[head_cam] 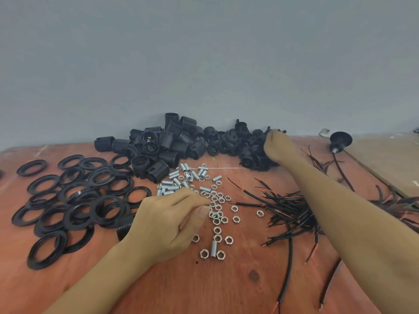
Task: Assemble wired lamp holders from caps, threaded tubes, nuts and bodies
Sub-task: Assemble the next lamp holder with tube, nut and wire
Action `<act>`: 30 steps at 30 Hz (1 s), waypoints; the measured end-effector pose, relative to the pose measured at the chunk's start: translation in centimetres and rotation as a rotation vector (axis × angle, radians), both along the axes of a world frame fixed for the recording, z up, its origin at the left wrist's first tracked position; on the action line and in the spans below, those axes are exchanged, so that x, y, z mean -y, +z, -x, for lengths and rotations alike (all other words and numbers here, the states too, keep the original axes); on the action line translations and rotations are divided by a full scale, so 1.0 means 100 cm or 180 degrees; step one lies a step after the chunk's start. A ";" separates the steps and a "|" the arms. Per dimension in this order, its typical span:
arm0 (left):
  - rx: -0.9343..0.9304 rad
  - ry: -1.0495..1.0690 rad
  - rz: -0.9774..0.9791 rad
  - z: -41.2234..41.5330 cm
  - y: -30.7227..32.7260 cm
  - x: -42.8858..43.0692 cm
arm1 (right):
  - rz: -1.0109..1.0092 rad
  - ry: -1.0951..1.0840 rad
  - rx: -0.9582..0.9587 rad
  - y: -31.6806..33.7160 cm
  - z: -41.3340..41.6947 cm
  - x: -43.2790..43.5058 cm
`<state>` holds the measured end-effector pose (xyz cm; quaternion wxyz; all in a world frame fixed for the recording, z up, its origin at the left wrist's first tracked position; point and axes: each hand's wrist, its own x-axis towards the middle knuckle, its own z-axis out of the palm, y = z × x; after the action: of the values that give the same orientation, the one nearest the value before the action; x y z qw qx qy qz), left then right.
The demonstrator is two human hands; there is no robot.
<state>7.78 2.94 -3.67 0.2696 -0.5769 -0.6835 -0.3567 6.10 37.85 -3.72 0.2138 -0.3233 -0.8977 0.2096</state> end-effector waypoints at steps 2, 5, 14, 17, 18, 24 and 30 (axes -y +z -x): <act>-0.0008 -0.0006 0.0001 -0.001 0.000 0.000 | 0.0293 -0.0028 -0.0534 -0.001 0.008 0.016; 0.0053 -0.0037 0.0005 -0.001 0.001 0.000 | 0.0740 0.0194 -0.0763 0.000 0.019 0.037; 0.0051 -0.0030 0.0023 -0.003 0.003 0.000 | 0.0323 -0.0625 0.0052 -0.009 -0.011 0.018; 0.0039 -0.0023 0.0086 -0.004 0.002 -0.001 | 0.0561 -0.0090 -0.0184 -0.015 0.004 0.035; 0.0014 0.0012 0.0118 -0.005 0.001 -0.001 | 0.0638 0.0034 -0.0226 -0.014 0.011 0.043; -0.0079 0.0511 0.0469 0.001 0.002 0.000 | 0.0301 -0.0125 -0.0448 0.004 0.011 0.074; -0.0240 0.1202 0.0969 0.016 -0.002 0.005 | -0.0297 0.1238 -0.0509 0.038 -0.029 0.139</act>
<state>6.15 2.44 -3.83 0.2668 -0.4858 -0.8146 -0.1710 9.05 24.00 0.09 0.2546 -0.1160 -0.9320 0.2302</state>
